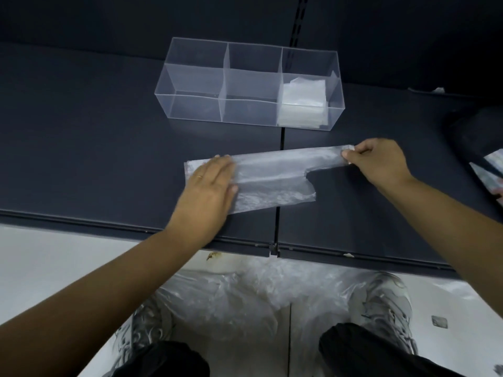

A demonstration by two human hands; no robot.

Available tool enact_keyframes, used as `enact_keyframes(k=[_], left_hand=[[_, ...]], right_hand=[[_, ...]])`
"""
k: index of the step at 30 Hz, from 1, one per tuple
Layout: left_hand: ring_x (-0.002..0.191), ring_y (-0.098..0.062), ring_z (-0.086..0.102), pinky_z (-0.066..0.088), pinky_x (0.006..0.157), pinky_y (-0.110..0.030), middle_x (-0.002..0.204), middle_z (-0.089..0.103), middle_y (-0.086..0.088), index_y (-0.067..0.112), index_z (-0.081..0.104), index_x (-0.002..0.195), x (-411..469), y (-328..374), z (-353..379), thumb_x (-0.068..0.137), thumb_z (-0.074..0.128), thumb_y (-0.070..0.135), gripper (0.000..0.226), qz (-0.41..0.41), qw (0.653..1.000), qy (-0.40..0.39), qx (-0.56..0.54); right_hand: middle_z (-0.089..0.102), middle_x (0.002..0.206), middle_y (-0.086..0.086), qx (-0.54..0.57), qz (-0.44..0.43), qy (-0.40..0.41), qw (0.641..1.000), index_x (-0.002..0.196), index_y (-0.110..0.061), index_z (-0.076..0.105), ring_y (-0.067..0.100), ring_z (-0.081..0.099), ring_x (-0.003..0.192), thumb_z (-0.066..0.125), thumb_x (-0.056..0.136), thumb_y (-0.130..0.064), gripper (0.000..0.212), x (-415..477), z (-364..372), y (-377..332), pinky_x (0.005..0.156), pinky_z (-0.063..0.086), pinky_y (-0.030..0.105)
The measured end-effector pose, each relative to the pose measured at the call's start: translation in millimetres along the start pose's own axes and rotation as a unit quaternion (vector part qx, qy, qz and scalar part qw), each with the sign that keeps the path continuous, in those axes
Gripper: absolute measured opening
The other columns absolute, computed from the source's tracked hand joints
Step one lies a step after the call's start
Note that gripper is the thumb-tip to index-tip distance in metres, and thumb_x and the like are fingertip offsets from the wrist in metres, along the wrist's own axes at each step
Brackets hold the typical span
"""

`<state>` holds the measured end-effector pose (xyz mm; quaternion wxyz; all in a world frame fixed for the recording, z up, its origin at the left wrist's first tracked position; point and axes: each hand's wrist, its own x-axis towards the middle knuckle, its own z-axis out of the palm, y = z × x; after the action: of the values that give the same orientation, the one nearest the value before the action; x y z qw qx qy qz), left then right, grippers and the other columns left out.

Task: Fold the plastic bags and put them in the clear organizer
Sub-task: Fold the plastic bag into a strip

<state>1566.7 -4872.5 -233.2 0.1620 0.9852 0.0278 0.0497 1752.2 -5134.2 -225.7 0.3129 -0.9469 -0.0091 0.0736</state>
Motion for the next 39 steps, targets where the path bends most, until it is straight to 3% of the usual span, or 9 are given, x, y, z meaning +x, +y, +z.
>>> enact_keyframes(k=[2,5,9,13,17,24,28,33,39], left_hand=[[0.148,-0.023,0.010,0.005,0.121,-0.038,0.159,0.016,-0.009,0.009,0.019,0.151,-4,-3,14,0.101,0.031,0.044,0.062,-0.018,0.996,-0.069,0.048],[0.148,-0.021,0.003,0.004,0.120,-0.043,0.161,0.008,-0.004,0.016,0.010,0.153,-8,-6,21,0.094,0.010,0.061,0.074,-0.005,0.989,-0.083,0.122],[0.148,-0.022,-0.002,-0.001,0.120,-0.044,0.161,0.004,-0.002,0.019,0.001,0.150,-8,-4,21,0.088,0.000,0.063,0.076,-0.009,0.987,-0.100,0.125],[0.148,-0.025,0.000,0.001,0.120,-0.046,0.161,0.006,-0.004,0.017,0.007,0.153,-9,-5,17,0.087,0.003,0.065,0.082,-0.007,0.988,-0.103,0.119],[0.147,-0.031,0.014,0.010,0.119,-0.048,0.158,0.018,-0.014,0.010,0.021,0.152,-11,-11,9,0.085,0.011,0.072,0.092,-0.016,0.987,-0.101,0.120],[0.148,-0.024,-0.004,-0.004,0.119,-0.046,0.161,0.001,-0.009,0.013,0.004,0.154,-22,-39,0,0.074,0.003,0.084,0.107,-0.051,0.985,-0.111,0.124],[0.146,-0.016,-0.018,-0.013,0.118,-0.040,0.160,-0.013,-0.002,0.015,-0.005,0.152,-21,-29,-4,0.075,0.013,0.084,0.105,-0.002,0.994,-0.090,0.056],[0.146,-0.007,-0.011,-0.011,0.117,-0.025,0.158,-0.001,0.003,0.014,0.010,0.153,-19,8,5,0.086,0.025,0.072,0.090,0.105,0.990,-0.092,-0.033],[0.145,-0.008,-0.012,-0.011,0.118,-0.026,0.161,-0.001,-0.003,0.011,0.007,0.153,-14,21,21,0.083,0.016,0.073,0.093,0.084,0.990,-0.110,-0.001]], right_hand=[[0.063,0.096,0.007,-0.020,-0.005,0.049,0.999,0.099,-0.012,0.064,0.024,0.060,0.093,0.063,0.085,-0.013,0.014,-9,0,-12,0.080,0.047,0.030],[0.056,0.104,0.010,0.006,-0.167,0.107,0.980,0.105,-0.010,0.063,0.023,0.056,0.094,0.053,0.081,0.002,0.029,-45,17,-51,0.083,0.041,0.024],[0.046,0.138,0.013,-0.003,-0.358,-0.140,0.923,0.134,-0.007,0.049,0.023,0.042,0.128,0.055,0.092,-0.011,0.043,-100,75,-99,0.111,0.029,0.032],[0.004,0.162,0.000,-0.191,-0.355,-0.156,0.902,0.153,-0.016,0.008,0.012,-0.002,0.148,0.026,0.102,-0.044,0.061,-90,101,-77,0.120,-0.005,0.033],[-0.007,0.162,-0.002,-0.268,-0.310,-0.125,0.903,0.154,-0.019,0.000,0.011,-0.010,0.147,0.018,0.100,-0.050,0.064,-49,74,-32,0.117,-0.012,0.033],[0.001,0.162,0.004,-0.281,-0.167,-0.050,0.944,0.154,-0.015,0.008,0.018,0.000,0.149,0.025,0.101,-0.043,0.062,-10,16,25,0.120,-0.003,0.037],[0.041,0.144,0.014,-0.163,-0.257,0.029,0.952,0.135,-0.008,0.048,0.032,0.036,0.134,0.060,0.091,-0.032,0.052,-34,8,6,0.111,0.023,0.043],[0.055,0.109,-0.001,-0.108,-0.361,-0.142,0.915,0.100,-0.017,0.068,0.020,0.051,0.106,0.079,0.076,-0.028,0.029,-81,22,-8,0.089,0.034,0.033],[0.055,0.094,-0.001,-0.106,-0.339,-0.166,0.920,0.085,-0.012,0.066,0.017,0.050,0.092,0.067,0.088,-0.017,0.005,-71,25,-21,0.089,0.036,0.030]])
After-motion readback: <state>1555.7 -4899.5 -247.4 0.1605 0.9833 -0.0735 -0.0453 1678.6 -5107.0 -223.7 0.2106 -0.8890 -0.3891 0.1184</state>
